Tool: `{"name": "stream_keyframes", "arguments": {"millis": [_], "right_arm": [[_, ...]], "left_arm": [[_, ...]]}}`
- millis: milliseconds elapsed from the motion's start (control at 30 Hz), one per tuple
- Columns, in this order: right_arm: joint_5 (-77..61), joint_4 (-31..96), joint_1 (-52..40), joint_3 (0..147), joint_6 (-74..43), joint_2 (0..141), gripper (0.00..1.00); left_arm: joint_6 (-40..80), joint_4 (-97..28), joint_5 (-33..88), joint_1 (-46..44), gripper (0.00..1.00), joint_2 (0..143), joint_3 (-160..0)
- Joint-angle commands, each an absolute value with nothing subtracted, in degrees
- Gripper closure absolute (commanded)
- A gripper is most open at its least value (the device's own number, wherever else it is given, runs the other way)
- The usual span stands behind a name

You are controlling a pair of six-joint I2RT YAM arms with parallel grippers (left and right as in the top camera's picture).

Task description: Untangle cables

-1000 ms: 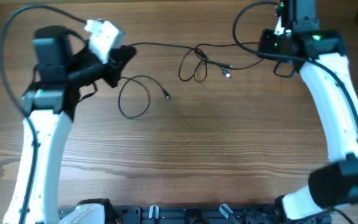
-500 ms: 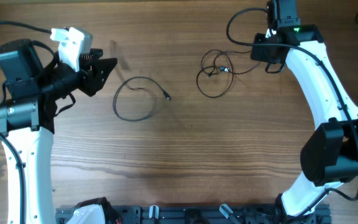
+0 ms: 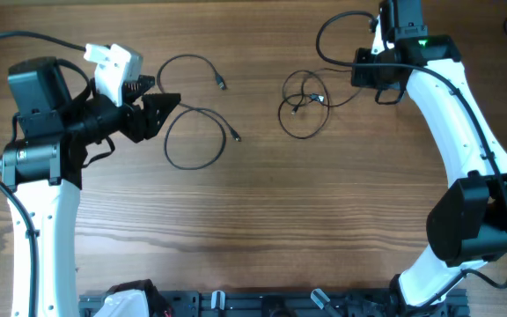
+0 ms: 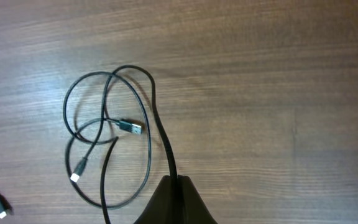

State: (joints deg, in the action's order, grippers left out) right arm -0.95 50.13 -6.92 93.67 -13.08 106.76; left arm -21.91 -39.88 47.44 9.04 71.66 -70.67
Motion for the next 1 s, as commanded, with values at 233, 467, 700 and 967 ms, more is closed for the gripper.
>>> {"name": "stream_keyframes", "arguments": {"millis": [233, 467, 700, 967], "right_arm": [[-4.78, 40.53, -12.47, 92.12, -12.38, 114.93, 0.96], [-2.33, 37.58, -15.79, 92.12, -13.98, 119.79, 0.96], [6.76, 39.05, -11.46, 92.12, -20.47, 120.22, 0.96], [7.9, 45.98, -1.1, 92.12, -13.58, 120.2, 0.95]], "left_arm": [[-22.02, -41.63, 47.29, 8.84, 0.34, 71.05, -71.26], [-22.02, -42.11, 46.81, 8.84, 0.32, 71.05, -71.26], [-22.02, -42.39, 46.78, 8.84, 0.32, 71.05, -71.26], [-22.02, -42.26, 46.81, 8.84, 0.32, 71.16, -71.26]]}}
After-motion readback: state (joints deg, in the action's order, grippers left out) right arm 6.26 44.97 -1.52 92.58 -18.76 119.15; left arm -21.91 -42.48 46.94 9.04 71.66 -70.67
